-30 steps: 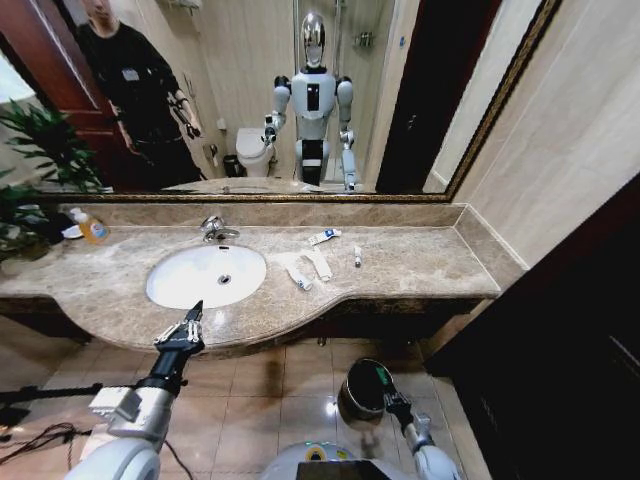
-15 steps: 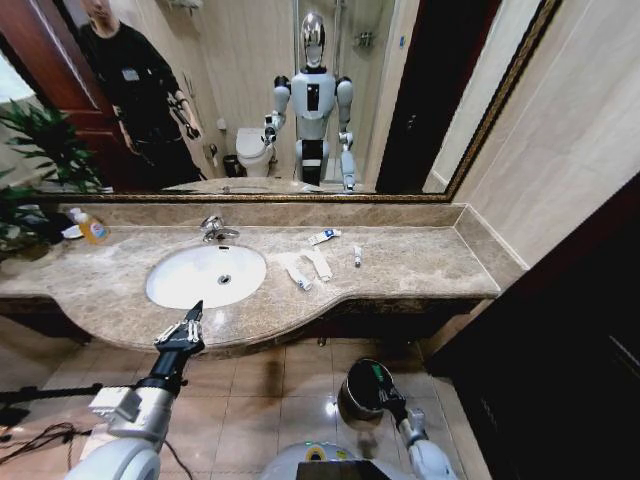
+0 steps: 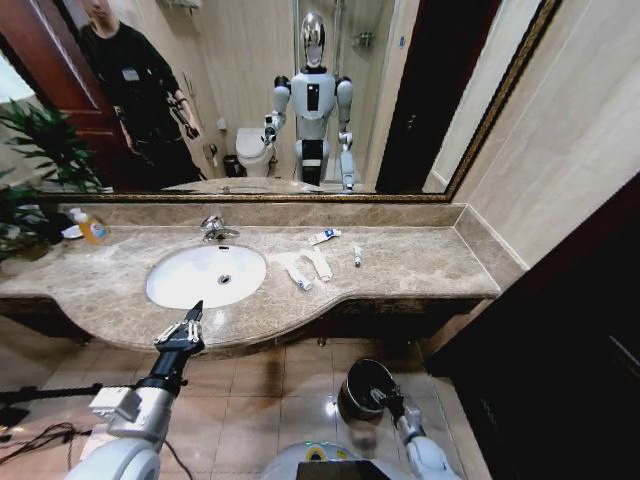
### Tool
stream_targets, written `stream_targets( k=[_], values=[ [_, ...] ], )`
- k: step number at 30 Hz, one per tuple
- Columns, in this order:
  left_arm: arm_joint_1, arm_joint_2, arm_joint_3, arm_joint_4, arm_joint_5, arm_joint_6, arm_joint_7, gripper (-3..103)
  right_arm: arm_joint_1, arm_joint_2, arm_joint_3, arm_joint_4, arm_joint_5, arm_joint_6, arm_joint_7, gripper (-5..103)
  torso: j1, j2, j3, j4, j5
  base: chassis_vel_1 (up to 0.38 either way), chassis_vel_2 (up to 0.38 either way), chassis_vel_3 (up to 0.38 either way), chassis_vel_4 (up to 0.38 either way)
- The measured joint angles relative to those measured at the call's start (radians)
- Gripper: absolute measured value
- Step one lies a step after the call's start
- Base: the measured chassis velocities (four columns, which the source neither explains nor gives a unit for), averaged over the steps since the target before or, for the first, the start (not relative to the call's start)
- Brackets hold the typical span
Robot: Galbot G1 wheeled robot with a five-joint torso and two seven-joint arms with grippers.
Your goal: Pick up the trash from the sink and place it in the trash bin.
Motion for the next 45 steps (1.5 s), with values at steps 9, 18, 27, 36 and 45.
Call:
stream_targets(
  k=[9, 18, 27, 36, 45],
  values=[
    [0.000, 0.000, 0.000, 0.000, 0.000, 0.000, 0.000, 0, 0.000, -0.005, 0.000, -0.006, -0.002, 0.000, 0.001, 100, 0.000, 0.000, 0.000, 0.0000, 0.0000, 0.000, 0.000, 0.000, 0.000],
    [0.000, 0.000, 0.000, 0.000, 0.000, 0.000, 0.000, 0, -0.011, -0.013, -0.002, 0.027, -0.010, -0.003, 0.008, 100, 0.000, 0.000, 0.000, 0.0000, 0.0001, 0.000, 0.000, 0.000, 0.000],
    [0.000, 0.000, 0.000, 0.000, 0.000, 0.000, 0.000, 0, -0.099, -0.067, 0.005, 0.283, 0.053, -0.061, 0.081, 100, 0.000, 0.000, 0.000, 0.0001, 0.0000, 0.000, 0.000, 0.000, 0.000],
    [0.000, 0.000, 0.000, 0.000, 0.000, 0.000, 0.000, 0, -0.255, -0.164, 0.055, 0.630, 0.164, -0.086, 0.110, 100, 0.000, 0.000, 0.000, -0.0001, -0.0001, 0.000, 0.000, 0.000, 0.000],
    [0.000, 0.000, 0.000, 0.000, 0.000, 0.000, 0.000, 0, -0.267, -0.183, 0.063, 0.994, 0.214, -0.205, 0.161, 100, 0.000, 0.000, 0.000, 0.0000, -0.0003, 0.000, 0.000, 0.000, 0.000]
  ],
)
